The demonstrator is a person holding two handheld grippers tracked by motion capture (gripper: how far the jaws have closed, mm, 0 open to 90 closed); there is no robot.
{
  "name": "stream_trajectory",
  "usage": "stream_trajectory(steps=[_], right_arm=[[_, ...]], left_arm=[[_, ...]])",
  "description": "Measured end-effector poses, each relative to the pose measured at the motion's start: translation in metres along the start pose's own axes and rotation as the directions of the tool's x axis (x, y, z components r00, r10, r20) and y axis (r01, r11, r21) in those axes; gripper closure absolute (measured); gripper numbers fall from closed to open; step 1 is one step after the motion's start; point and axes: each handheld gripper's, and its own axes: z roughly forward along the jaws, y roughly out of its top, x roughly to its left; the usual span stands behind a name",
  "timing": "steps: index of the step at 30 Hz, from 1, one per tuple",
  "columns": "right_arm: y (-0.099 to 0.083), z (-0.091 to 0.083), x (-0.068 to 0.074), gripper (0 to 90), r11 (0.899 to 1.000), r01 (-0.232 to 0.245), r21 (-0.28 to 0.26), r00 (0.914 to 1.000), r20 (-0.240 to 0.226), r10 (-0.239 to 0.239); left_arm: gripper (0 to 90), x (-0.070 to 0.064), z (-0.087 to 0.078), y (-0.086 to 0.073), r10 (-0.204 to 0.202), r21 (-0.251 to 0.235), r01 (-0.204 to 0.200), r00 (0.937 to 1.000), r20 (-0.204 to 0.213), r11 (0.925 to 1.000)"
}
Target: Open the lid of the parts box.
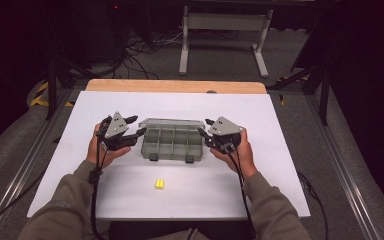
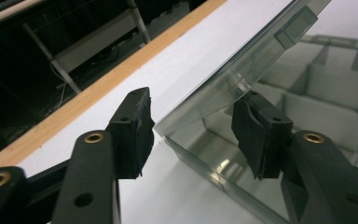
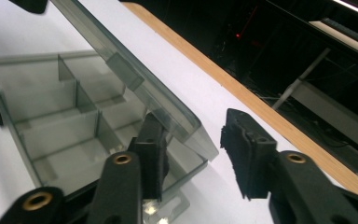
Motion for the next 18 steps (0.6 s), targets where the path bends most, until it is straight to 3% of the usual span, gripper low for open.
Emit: stream_trajectory(steps=[2,7,8,12,18], right_arm=[[0.003,0.003,-0.005,64.8,1.0,-0.011,0.01,0.9999,-0.003,0.011],[0.007,0.009,-0.013,69.8,0.999,-0.045,0.012,0.9988,-0.018,0.045],[0.008,0.012,-0.018,71.4,0.997,-0.075,0.008,0.9967,-0.03,0.075],[0.009,0.018,-0.027,73.0,0.993,-0.119,0.0,0.9922,-0.037,0.119],[0.005,0.026,-0.035,74.2,0.984,-0.177,-0.016,0.9835,-0.042,0.176]], left_arm=[[53.5,0.002,0.002,0.003,0.0,-0.004,0.0,1.0,0.005,1.0],[66.1,0.012,0.012,0.009,-0.053,-0.028,0.054,0.9977,0.043,0.9981],[66.4,0.013,0.014,0.009,-0.066,-0.032,0.068,0.9966,0.049,0.9972],[67.2,0.018,0.018,0.009,-0.12,-0.051,0.124,0.9905,0.067,0.991],[69.4,0.023,0.022,0.009,-0.144,-0.052,0.147,0.9876,0.063,0.9878]])
